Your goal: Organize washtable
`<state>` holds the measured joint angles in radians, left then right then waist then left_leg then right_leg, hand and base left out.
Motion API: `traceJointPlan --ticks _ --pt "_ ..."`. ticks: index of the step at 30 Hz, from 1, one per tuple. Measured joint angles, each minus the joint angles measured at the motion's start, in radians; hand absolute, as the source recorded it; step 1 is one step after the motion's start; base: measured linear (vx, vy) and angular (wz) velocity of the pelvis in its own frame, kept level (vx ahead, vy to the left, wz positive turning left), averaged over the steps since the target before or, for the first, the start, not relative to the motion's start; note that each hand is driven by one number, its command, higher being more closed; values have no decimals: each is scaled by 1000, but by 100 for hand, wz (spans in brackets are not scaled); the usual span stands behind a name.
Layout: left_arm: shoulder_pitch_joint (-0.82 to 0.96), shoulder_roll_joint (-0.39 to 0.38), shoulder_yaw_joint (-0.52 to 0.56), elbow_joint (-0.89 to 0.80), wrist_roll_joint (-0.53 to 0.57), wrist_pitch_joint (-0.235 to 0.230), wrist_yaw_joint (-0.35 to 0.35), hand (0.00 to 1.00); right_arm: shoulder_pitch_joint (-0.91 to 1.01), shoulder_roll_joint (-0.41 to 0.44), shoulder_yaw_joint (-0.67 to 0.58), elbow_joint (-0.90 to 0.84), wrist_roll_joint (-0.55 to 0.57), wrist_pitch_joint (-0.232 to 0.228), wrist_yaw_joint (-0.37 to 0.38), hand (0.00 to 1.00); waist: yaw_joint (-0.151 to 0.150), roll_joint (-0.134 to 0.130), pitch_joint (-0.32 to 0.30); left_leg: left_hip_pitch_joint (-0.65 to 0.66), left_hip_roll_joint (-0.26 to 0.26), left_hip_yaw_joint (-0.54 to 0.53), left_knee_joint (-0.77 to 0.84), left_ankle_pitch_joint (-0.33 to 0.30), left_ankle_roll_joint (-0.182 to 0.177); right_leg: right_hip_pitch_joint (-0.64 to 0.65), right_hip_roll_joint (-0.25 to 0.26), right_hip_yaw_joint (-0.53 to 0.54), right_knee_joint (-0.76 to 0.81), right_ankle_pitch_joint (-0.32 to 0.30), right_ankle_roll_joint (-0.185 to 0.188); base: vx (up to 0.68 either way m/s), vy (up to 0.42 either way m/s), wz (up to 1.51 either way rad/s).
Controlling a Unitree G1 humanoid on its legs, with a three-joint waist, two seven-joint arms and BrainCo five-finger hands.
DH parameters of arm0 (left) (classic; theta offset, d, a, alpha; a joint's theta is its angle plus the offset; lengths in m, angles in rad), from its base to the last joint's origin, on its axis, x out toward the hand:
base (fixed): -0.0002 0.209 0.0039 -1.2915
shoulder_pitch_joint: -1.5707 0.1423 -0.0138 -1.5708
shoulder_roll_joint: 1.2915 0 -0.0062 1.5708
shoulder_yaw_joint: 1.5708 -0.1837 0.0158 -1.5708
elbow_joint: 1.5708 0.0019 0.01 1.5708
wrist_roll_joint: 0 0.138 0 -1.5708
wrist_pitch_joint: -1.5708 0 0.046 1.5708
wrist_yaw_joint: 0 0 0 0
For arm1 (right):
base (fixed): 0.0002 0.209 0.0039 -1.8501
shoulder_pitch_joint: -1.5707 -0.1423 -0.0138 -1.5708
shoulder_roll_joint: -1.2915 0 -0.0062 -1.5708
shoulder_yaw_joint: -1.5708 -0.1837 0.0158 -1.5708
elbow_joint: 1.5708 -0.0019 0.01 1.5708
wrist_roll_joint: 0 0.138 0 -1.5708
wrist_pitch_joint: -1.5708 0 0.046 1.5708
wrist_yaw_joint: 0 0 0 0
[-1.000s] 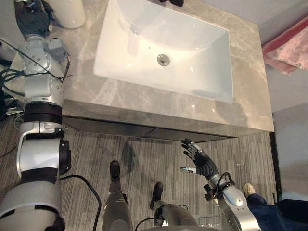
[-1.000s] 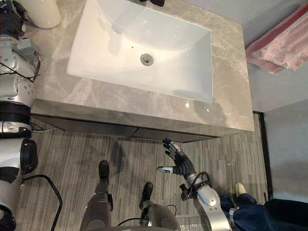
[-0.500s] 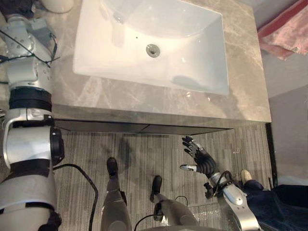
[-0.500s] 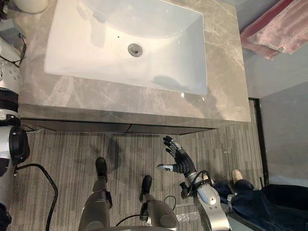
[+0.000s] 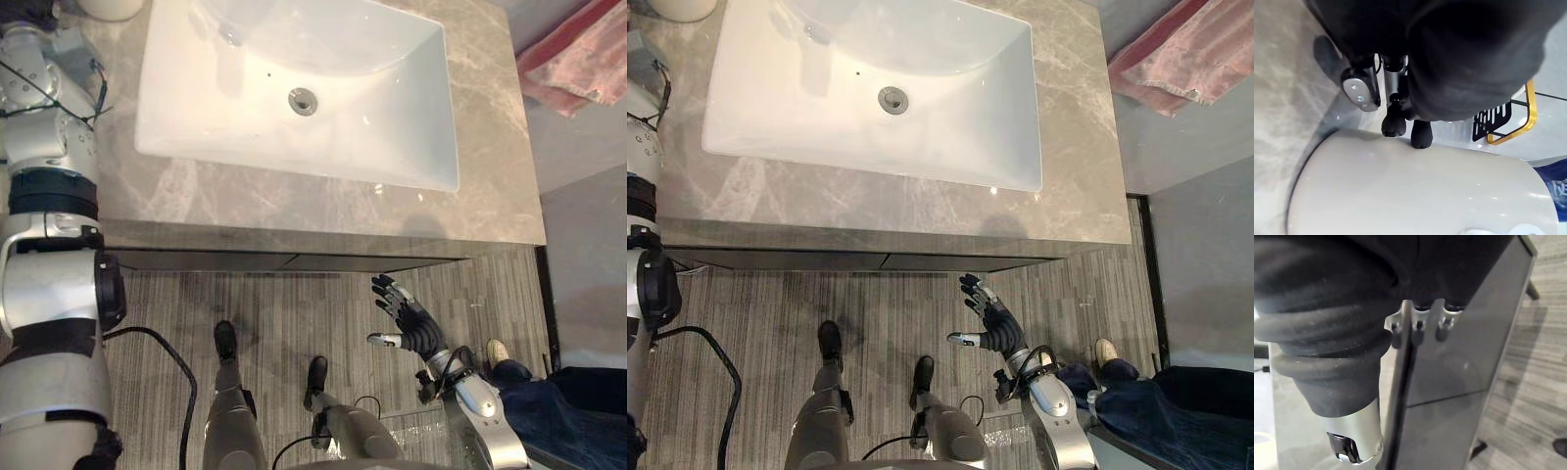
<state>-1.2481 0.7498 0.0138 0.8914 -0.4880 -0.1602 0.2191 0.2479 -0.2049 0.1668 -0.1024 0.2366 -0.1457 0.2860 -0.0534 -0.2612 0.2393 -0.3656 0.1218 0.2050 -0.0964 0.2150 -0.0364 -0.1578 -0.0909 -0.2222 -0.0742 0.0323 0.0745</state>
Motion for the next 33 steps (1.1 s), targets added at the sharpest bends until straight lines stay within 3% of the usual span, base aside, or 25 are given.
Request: traceJointPlan --ticks 4,9,14,18,20,22,23,25,33 --pt "125 -44 50 -103 -3 -4 0 100 5 0 2 1 7 0 0 0 2 23 2 28 -2 -12 -1 -1 -1 35 -2 -14 0 -2 1 -31 16 9" --pt "397 -188 108 -267 -2 -25 -1 100 8 2 2 58 7 2 0 0 16 119 -31 57 -23 -45 -6 -5 -5 83 -17 -52 10 -21 16 -30 40 24" --pt "707 -317 153 -494 0 -50 -5 100 35 27 -17 91 7 4 -6 0 36 173 -76 97 -38 -62 -6 -6 4 127 -25 -75 26 -45 23 17 26 16" --pt "1046 -438 198 -729 6 -82 -32 100 61 85 -114 92 9 4 -31 0 45 212 -109 139 -53 -80 -7 -6 4 156 -31 -105 79 -86 20 -5 17 21" --pt "1184 -489 194 -768 -3 -71 -58 100 63 96 -152 110 14 4 -47 0 47 232 -136 147 -54 -85 -7 -7 5 161 -33 -108 91 -94 20 -33 17 15" --pt "1377 -572 181 -767 -39 -31 -99 100 71 121 -195 143 31 4 -67 0 52 248 -146 168 -55 -89 -7 -11 1 185 -33 -115 92 -104 16 -38 13 8" --pt "1419 -589 174 -767 -54 -22 -115 0 76 129 -207 152 32 4 -69 0 53 250 -148 170 -55 -92 -7 -12 2 190 -34 -119 92 -106 17 -63 20 13" --pt "1542 -620 129 -771 -89 -1 -178 0 108 144 -246 170 39 11 -80 0 69 260 -155 171 -52 -108 -7 -15 5 193 -35 -134 103 -115 13 -76 23 19" --pt "1723 -625 -80 -778 -194 21 -397 0 199 180 -287 265 66 16 -85 0 66 293 -206 194 -56 -103 -7 -16 7 214 -47 -133 108 -125 27 -17 9 2"
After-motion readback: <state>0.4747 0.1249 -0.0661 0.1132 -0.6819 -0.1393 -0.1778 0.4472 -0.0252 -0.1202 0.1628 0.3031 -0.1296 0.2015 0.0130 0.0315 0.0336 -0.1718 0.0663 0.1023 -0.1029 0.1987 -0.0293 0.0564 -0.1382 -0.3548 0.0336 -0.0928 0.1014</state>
